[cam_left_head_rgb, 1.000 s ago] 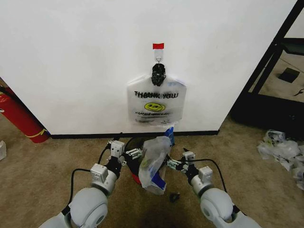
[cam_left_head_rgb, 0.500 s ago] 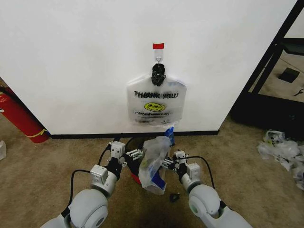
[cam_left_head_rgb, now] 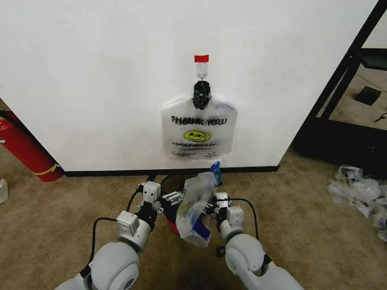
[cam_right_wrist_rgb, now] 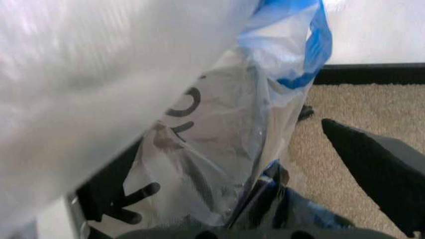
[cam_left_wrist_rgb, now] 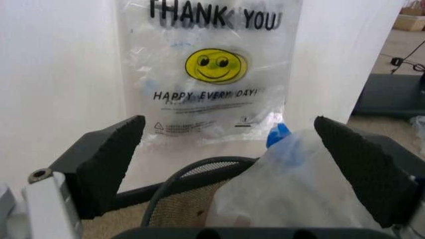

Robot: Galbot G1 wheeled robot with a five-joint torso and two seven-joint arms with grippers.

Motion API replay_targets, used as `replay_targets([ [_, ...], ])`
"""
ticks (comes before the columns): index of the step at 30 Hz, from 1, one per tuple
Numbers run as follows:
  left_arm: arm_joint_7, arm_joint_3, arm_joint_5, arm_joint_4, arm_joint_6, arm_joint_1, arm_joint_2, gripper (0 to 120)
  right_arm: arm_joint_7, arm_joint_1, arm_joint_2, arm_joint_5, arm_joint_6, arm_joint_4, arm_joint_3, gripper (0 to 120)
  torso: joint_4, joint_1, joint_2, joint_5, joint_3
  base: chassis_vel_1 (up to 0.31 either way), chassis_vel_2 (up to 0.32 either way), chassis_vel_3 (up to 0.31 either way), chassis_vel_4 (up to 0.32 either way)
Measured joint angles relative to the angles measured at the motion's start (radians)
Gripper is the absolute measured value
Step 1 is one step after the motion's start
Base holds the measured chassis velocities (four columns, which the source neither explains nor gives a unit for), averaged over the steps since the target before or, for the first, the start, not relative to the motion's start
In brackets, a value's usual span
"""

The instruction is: Pick up the garbage bag from the wall and place it over the trash bin.

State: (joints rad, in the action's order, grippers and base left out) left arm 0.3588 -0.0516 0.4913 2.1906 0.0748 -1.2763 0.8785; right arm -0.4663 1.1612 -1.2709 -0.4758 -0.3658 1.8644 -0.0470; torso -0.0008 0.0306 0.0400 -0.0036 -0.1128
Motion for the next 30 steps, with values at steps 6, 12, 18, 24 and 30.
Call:
replay_targets([
  [6, 0.000, 0.008, -0.007, -0.010, -0.008, 0.000, 0.005, 100, -0.023, -0.002, -0.020, -0.012, -0.021, -0.008, -0.003, 88, 0.0000, 0.000, 0.000, -0.0001, 0.000, 0.000, 0.000, 0.000, 0.000],
  [12, 0.000, 0.013, -0.009, -0.014, -0.012, 0.003, 0.005, 100, -0.061, -0.019, -0.052, -0.073, -0.059, -0.011, -0.006, 65, 0.0000, 0.000, 0.000, 0.0000, 0.000, 0.000, 0.000, 0.000, 0.000],
  [18, 0.000, 0.012, -0.009, -0.014, -0.016, 0.002, 0.005, 100, -0.127, -0.042, -0.081, -0.136, -0.109, -0.007, -0.012, 43, 0.0000, 0.000, 0.000, 0.0001, 0.000, 0.000, 0.000, 0.000, 0.000],
  [24, 0.001, 0.011, -0.016, -0.013, -0.023, -0.009, 0.006, 100, -0.213, -0.062, -0.102, -0.197, -0.167, 0.003, -0.016, 20, 0.0000, 0.000, 0.000, 0.0000, 0.000, 0.000, 0.000, 0.000, 0.000],
  [30, 0.001, 0.014, -0.020, -0.010, -0.024, -0.016, 0.009, 100, -0.256, -0.071, -0.106, -0.222, -0.192, 0.002, -0.010, 2, 0.0002, 0.000, 0.000, 0.0002, 0.000, 0.000, 0.000, 0.000, 0.000],
])
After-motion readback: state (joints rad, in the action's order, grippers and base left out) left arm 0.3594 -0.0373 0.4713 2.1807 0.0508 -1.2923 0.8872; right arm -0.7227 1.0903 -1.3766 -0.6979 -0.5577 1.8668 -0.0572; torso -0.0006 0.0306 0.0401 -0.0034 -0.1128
